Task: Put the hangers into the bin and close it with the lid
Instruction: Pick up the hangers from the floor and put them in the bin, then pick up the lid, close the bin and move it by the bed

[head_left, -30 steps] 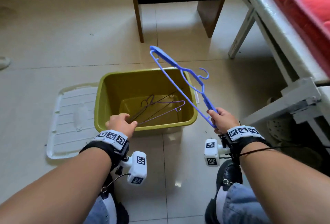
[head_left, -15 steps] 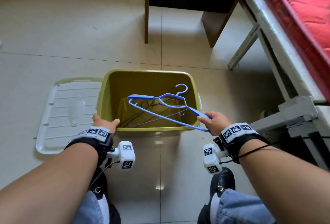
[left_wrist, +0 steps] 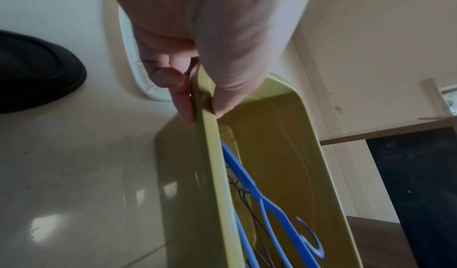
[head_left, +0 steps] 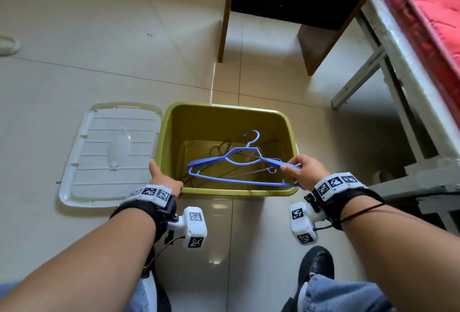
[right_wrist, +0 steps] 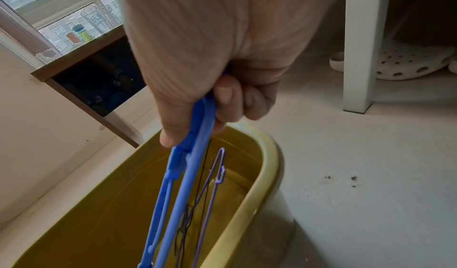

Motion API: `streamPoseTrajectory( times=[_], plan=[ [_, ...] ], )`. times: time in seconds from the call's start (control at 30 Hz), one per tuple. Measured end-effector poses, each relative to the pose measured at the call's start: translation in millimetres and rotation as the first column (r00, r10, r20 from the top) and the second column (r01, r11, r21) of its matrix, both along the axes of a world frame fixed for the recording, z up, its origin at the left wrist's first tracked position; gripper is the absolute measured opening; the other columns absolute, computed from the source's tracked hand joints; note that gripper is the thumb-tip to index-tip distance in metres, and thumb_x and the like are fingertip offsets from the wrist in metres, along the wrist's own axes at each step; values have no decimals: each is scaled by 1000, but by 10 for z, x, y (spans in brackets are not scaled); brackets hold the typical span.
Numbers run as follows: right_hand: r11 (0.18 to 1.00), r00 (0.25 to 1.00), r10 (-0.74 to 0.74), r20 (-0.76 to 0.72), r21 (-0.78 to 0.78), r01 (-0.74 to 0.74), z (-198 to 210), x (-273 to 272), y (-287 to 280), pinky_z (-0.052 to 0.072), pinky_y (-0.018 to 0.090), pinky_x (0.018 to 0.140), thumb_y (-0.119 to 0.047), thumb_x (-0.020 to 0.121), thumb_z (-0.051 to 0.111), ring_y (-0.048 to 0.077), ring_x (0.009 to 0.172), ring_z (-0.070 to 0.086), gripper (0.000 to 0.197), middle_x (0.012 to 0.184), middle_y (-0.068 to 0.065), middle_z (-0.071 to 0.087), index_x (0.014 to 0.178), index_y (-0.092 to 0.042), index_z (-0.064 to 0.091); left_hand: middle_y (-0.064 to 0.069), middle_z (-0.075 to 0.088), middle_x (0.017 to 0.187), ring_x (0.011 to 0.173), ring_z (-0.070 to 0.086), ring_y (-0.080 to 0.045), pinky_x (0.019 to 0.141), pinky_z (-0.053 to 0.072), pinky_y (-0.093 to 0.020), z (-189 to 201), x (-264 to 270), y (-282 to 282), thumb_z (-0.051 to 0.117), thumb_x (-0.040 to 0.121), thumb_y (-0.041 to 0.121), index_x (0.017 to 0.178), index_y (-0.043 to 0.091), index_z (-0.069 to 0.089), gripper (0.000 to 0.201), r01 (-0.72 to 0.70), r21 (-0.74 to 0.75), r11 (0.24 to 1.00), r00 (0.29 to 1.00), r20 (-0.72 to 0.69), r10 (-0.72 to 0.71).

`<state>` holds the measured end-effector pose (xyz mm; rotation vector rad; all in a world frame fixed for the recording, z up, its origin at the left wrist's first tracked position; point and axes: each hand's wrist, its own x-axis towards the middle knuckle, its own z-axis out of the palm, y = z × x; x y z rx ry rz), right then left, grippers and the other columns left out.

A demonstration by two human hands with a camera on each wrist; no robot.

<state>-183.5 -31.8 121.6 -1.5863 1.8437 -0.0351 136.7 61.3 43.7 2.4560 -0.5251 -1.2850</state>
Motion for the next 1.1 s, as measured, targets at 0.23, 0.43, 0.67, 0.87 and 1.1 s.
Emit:
streamPoseTrajectory(
  times=[0.23, 0.43, 0.67, 0.87, 1.1],
  plan=[
    [999, 999, 25, 42, 25, -26, -122, 289, -35, 48, 23, 59, -36, 84, 68, 15, 71, 65, 21, 79, -2, 67, 95, -19, 68, -21, 62, 116, 82, 71, -40, 82, 58, -49, -91, -116, 173, 69, 75, 24, 139, 47, -11, 105, 52, -37, 998, 998, -34, -53],
    [991, 987, -135, 90, 6, 135, -295, 389, -132, 57, 36, 80, -24, 85, 68, 27, 83, 69, 33, 103, 10, 70, 116, -11, 65, -21, 59, 128, 90, 70, -39, 86, 57, -48, 37, -84, 210, 71, 79, 32, 146, 40, -13, 107, 118, -25, 993, 993, 4, -118],
    [983, 983, -183, 27, -26, 184, -191, 432, -126, 42, 26, 88, -24, 96, 47, 27, 124, 53, 51, 144, 7, 49, 146, -17, 38, -24, 55, 128, 87, 70, -39, 84, 58, -48, 4, -62, 80, 73, 79, 20, 146, 41, -9, 108, 70, -23, 997, 997, -21, -70],
    [978, 978, -206, 36, -16, 206, -67, 481, -90, 40, 32, 97, -27, 99, 40, 29, 123, 53, 45, 141, 12, 51, 141, -13, 44, -24, 37, 142, 123, 48, -45, 104, 42, -47, 334, 37, -58, 69, 80, 37, 152, 26, 8, 96, 139, 104, 985, 976, 155, -154],
    [969, 926, -242, 289, 113, 217, 229, 1040, -110, 40, 43, 106, -38, 98, 39, 34, 126, 50, 49, 137, 16, 53, 135, -7, 48, -19, 38, 149, 131, 43, -41, 108, 38, -43, 1081, 937, -509, 61, 80, 50, 147, 21, 36, 77, 216, -26, 976, 925, 326, -196]
  ],
)
